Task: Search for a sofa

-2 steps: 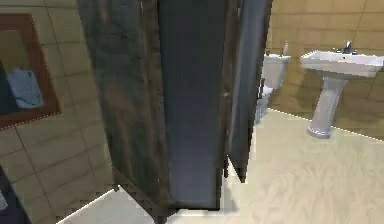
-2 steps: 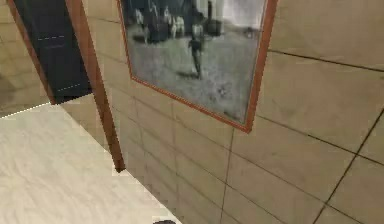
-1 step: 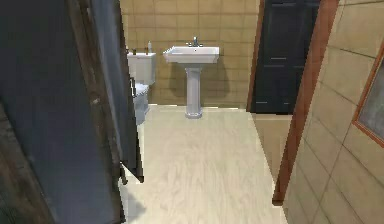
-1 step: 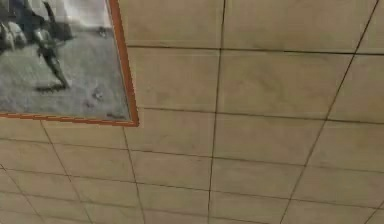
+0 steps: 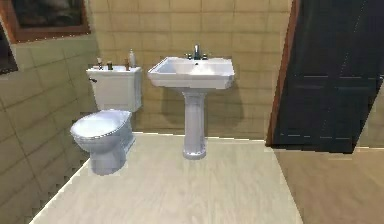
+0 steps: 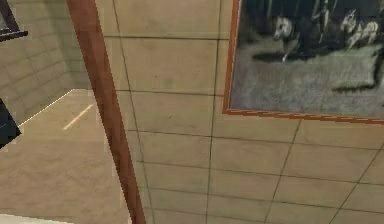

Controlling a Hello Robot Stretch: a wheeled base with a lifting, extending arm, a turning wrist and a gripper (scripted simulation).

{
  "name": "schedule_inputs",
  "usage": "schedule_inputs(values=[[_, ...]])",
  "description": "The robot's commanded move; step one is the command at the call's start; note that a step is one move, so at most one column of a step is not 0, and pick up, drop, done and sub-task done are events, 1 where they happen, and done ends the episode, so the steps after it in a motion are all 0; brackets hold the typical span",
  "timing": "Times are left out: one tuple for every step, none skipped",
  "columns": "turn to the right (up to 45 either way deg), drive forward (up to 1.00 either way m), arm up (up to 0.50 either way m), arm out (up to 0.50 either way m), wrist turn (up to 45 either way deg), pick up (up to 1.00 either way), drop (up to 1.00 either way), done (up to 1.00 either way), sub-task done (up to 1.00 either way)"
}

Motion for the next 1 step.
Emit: schedule_inputs(values=[[3.0, 0.00, 0.00, 0.00, 0.0, 0.00, 0.00, 0.00, 0.00]])
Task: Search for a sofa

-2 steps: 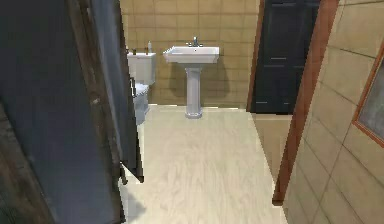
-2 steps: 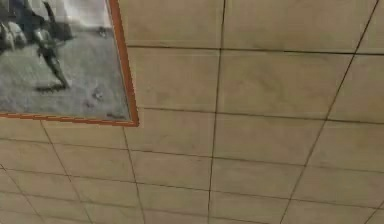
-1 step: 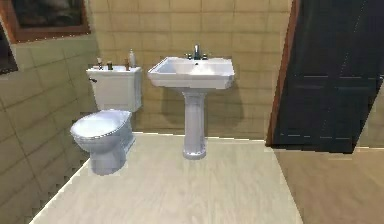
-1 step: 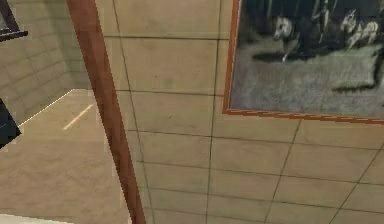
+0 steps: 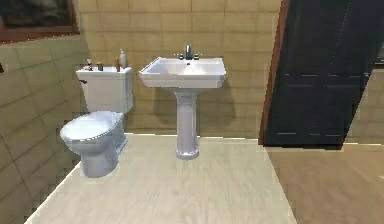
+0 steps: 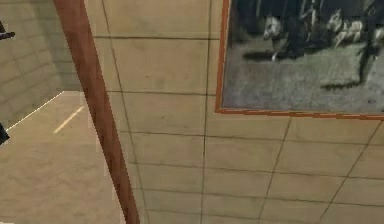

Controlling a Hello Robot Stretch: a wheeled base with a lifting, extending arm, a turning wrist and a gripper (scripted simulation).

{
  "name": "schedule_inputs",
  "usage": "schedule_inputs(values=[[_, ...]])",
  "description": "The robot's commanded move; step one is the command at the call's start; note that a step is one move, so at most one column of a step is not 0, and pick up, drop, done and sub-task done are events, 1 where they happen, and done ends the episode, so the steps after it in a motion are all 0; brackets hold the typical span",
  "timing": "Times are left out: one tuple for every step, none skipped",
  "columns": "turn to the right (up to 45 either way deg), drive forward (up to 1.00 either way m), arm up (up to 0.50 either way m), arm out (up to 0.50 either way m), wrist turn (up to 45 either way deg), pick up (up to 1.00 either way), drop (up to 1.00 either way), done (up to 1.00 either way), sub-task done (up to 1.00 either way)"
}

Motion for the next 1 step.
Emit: schedule_inputs(values=[[45.0, 0.00, 0.00, 0.00, 0.0, 0.00, 0.00, 0.00, 0.00]])
